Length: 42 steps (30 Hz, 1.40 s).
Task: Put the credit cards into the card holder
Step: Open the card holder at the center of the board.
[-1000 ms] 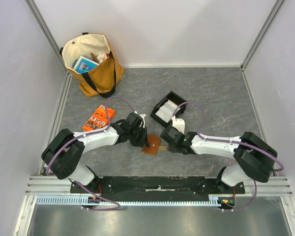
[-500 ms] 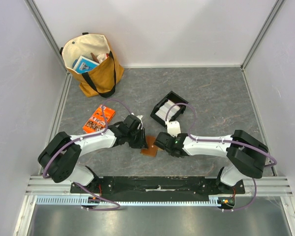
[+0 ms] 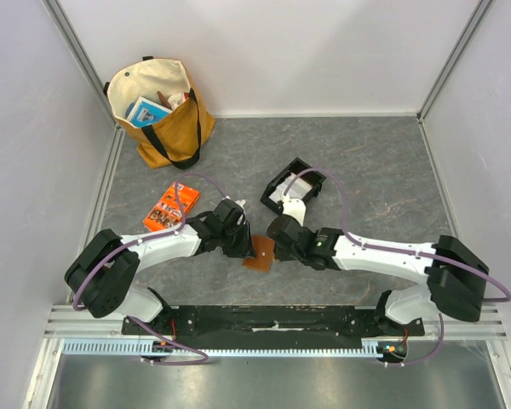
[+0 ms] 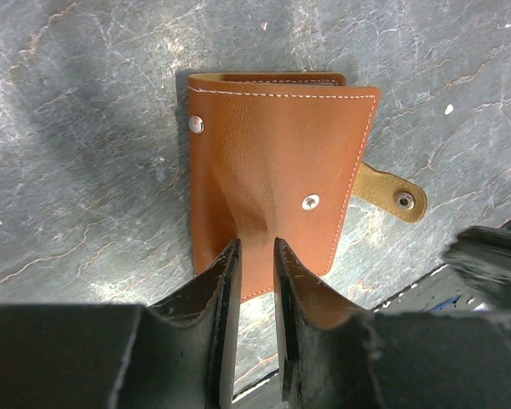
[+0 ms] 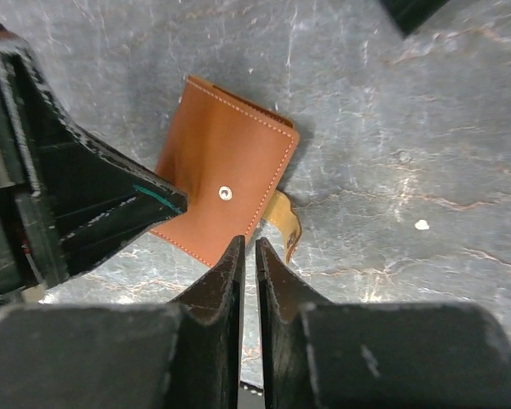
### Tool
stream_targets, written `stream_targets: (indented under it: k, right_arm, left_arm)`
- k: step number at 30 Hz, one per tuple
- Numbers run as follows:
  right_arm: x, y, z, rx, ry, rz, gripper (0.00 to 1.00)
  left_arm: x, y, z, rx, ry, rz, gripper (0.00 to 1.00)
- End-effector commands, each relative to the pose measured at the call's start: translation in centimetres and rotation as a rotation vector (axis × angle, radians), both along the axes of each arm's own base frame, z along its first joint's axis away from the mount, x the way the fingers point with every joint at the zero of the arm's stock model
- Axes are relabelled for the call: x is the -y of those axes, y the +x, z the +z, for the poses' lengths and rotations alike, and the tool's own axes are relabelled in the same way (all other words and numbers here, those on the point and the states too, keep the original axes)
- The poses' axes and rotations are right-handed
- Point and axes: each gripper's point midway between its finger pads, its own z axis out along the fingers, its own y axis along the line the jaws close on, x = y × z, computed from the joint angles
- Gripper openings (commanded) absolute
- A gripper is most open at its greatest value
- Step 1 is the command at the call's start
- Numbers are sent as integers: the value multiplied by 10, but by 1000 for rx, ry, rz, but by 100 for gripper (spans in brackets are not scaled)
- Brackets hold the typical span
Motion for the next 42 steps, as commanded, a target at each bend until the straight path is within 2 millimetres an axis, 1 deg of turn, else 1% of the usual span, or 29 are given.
stream_targets:
  k: [1,6,12,15,18,22,27,31,34,40,42]
  right_arm:
    - [-26,-5,-5,-36,65,51,15]
    - [-35,-4,-9,-45,85,62,15]
    - [-41,0,-4,-33,97,61,16]
    - [-38,0,-10,-39,86,47,16]
    - [-36,-3,-22,-65,63,43,16]
    - [-23,-6,-45,-94,5,15,15]
    - [3,-4,-68,-93,-112,-20,15]
    - [19,-3,-81,-114,-162,-43,15]
    - [31,-7,-89,-134,-191,-57,15]
    - [54,-8,-97,-169,-198,-111,16]
    - [53,-9,-95,-179,-181,-94,17]
  left_arm:
    - [0,1,3,4,-11,31,28]
    - [2,1,4,5,-18,32,28]
    - [3,1,6,3,-28,31,28]
    - [3,1,7,3,-30,34,28]
    - [3,1,6,2,-29,34,28]
    - [2,0,7,2,-30,35,28]
    - [1,-1,8,4,-32,38,28]
    - [0,-1,6,3,-24,41,27]
    - [-1,-2,4,-2,-21,40,27]
    - [-3,-3,2,-3,-16,42,27]
    - [-2,-2,3,1,-18,40,27]
